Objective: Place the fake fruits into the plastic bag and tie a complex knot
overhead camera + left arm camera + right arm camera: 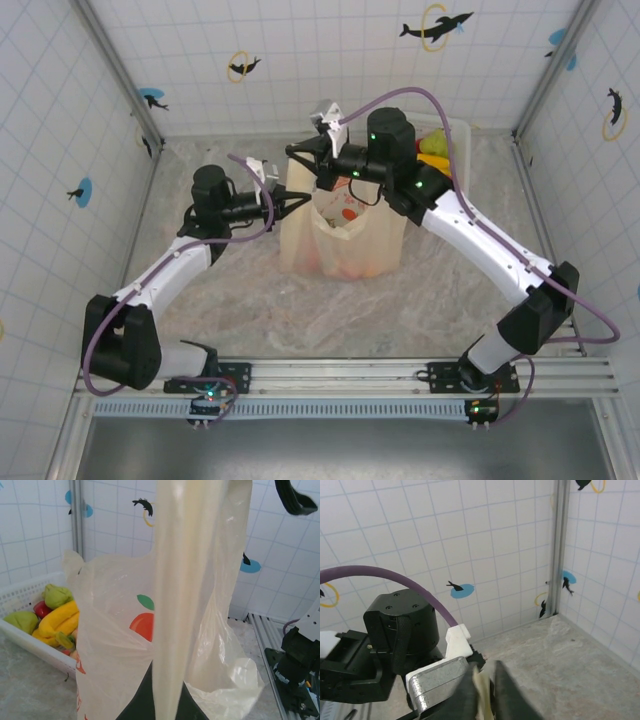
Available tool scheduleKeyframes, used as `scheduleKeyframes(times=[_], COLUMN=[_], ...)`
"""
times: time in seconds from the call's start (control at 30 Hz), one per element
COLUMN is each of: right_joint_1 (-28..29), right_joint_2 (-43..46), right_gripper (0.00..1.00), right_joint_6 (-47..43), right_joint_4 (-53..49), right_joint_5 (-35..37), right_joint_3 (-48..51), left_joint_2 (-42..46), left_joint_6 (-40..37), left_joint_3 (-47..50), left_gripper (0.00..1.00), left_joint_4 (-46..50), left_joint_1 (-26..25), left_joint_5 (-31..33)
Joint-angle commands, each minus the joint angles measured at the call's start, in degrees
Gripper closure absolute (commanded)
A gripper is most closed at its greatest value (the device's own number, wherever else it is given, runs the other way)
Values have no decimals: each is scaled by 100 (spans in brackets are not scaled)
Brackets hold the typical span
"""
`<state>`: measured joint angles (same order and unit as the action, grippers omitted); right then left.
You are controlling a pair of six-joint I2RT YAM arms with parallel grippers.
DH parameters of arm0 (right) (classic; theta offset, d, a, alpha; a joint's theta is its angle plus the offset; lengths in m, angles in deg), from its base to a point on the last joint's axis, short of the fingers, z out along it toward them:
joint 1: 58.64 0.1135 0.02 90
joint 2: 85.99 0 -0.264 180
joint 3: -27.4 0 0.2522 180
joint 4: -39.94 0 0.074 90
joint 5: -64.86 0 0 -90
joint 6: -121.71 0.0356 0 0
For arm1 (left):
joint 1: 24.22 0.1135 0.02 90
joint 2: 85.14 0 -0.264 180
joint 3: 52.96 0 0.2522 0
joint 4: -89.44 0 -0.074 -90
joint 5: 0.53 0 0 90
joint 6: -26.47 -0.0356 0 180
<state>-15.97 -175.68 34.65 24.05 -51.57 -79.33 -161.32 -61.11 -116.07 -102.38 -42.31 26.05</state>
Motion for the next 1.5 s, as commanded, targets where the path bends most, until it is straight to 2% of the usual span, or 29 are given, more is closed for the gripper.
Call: scheduleKeyframes(times=[0.0,0.17,0.33,0.4,0.57,0.67,1.0,1.23,1.37,1.43,1.47], right_joint_1=[-137,-601,-1324,-1690,-2510,-2715,-2504,-2304,-2220,-2194,-2178], right_joint_2=[409,929,1945,2402,3586,3906,3078,2548,2483,2499,2521], right_gripper=[64,42,17,0,0,0,0,1,23,37,48], right_joint_6=[44,-154,-588,-771,-805,-852,-728,-434,-391,-345,-328], right_joint_4=[537,88,-158,-103,751,1093,1693,2133,2094,2101,2074], right_joint_5=[-77,-511,-470,-839,-1836,-2090,-2259,-2361,-2430,-2395,-2328], right_joint_3=[-511,-568,336,978,2810,3525,4174,4256,4311,4309,4298], left_joint_2=[16,43,51,60,93,95,129,121,154,203,253], left_joint_6=[-61,-53,-35,-30,-54,-61,-43,-46,3,50,37], left_joint_3=[64,39,24,12,-31,-42,-84,-120,-155,-196,-226], left_gripper=[100,100,100,100,100,100,100,100,99,91,88], left_joint_4=[124,122,115,129,187,220,256,290,290,313,366], left_joint_1=[-55,-63,-63,-64,-63,-63,-63,-61,-64,-64,-55], left_joint_5=[-65,-58,-40,-45,-39,-30,-13,-22,46,166,262])
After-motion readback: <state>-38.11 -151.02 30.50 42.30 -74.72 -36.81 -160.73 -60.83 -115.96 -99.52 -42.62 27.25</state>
